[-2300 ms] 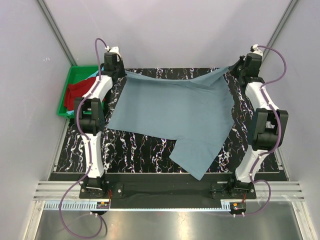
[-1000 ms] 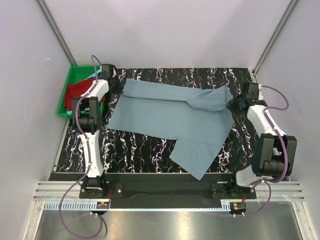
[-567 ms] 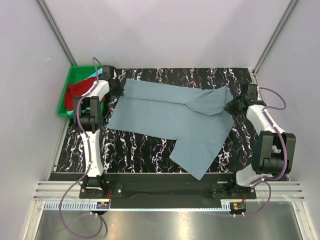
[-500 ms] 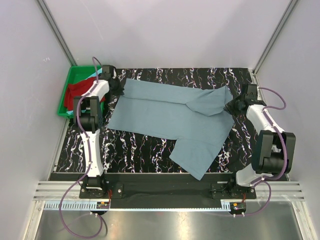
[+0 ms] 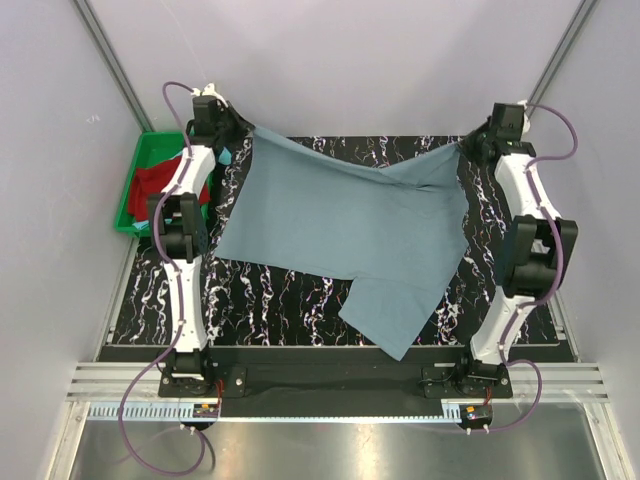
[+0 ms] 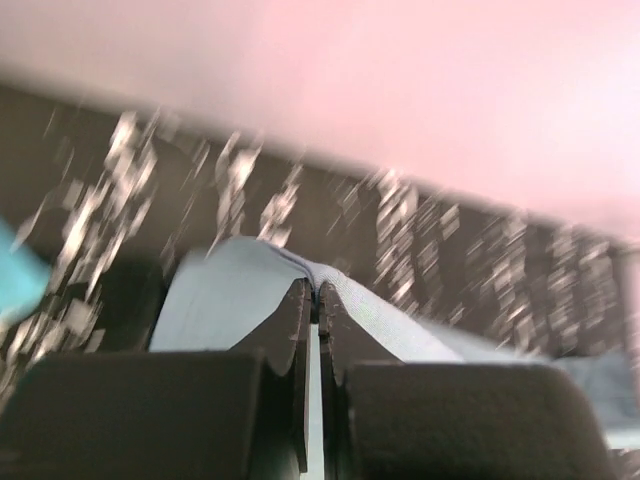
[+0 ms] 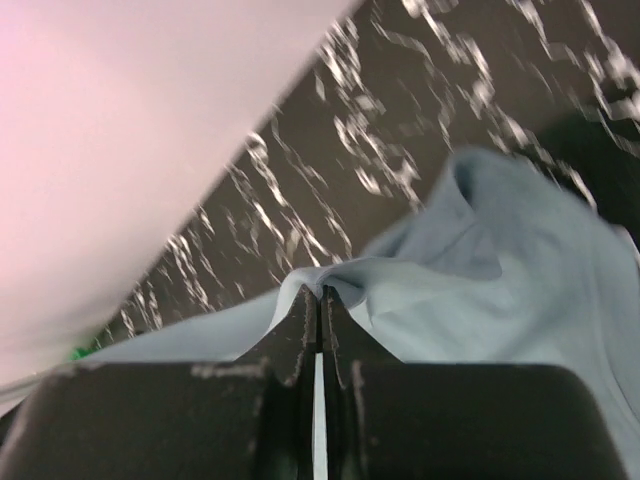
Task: Fold and stack the t-shirts
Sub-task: Fold the tshirt
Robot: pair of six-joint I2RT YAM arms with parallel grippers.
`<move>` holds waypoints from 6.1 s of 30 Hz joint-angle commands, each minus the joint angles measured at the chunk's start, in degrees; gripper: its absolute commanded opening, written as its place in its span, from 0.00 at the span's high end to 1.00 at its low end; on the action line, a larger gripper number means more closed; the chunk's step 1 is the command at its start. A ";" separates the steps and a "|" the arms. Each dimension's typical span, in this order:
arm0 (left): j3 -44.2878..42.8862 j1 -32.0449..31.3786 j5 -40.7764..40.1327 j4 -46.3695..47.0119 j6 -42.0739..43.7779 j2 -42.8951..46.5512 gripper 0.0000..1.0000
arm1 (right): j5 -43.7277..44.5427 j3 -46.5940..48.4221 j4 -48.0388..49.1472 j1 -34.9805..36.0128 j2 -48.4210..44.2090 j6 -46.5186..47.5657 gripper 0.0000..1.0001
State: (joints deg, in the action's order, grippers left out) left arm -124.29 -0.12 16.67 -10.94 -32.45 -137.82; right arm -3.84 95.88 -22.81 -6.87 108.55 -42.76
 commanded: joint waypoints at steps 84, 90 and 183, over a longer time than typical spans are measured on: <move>5.99 4.43 1.18 -13.05 3.27 -2.72 1.00 | -6.10 -37.42 3.65 -0.95 -23.82 -8.90 1.00; 5.02 4.51 1.61 -13.14 2.30 -3.95 1.00 | -4.69 -43.92 4.61 -0.51 -24.97 -18.56 1.00; 52.21 -14.03 -12.45 -18.50 5.56 31.57 0.54 | 13.50 -34.88 -7.95 7.22 -17.42 0.40 0.60</move>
State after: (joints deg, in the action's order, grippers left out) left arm -73.28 -14.44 7.40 -29.21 -26.57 -108.36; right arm 7.60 59.20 -32.38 0.36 89.95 -42.94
